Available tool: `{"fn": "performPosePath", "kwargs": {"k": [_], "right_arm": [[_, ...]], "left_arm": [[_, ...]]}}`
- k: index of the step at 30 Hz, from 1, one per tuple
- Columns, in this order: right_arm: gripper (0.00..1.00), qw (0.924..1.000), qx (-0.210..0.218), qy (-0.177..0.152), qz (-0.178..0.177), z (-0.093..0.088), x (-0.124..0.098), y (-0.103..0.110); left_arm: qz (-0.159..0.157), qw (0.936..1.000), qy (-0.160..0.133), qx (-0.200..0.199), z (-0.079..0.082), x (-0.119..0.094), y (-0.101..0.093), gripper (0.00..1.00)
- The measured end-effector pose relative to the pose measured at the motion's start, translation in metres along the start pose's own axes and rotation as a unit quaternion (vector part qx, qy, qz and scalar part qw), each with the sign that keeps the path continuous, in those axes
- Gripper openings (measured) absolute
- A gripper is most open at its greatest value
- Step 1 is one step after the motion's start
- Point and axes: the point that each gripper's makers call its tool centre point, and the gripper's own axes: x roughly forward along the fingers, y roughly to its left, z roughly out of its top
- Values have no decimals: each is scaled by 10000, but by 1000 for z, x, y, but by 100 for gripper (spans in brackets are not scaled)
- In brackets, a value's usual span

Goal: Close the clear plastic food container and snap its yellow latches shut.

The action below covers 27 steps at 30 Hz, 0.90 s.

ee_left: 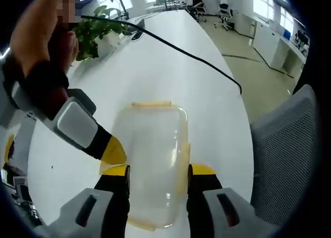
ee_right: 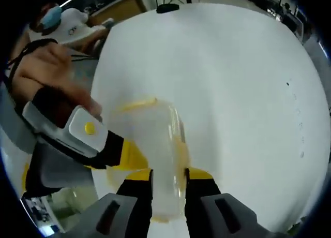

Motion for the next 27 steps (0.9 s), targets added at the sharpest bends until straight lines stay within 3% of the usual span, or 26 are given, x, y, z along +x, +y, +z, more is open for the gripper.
{"fn": "performPosePath", "kwargs": {"k": [7, 8, 9, 16, 27], "right_arm": [[20, 9997, 40, 73, 232, -1, 2, 1], [20, 9994, 121, -84, 325, 3, 7, 5], [20, 9995, 102, 71, 276, -3, 4, 2], [21, 9995, 0, 13, 304, -2, 2, 2], [22, 9996, -106, 233, -89, -1, 1, 0]], "left_arm": [[-7, 10000, -40, 38, 4, -1, -1, 41], [-23, 10000, -10, 16, 3, -1, -1, 41], [-27, 10000, -37, 3, 4, 0, -1, 41], [9, 10000, -85, -33, 3, 0, -1, 41], [67, 9998, -135, -136, 2, 1, -1, 41]]}}
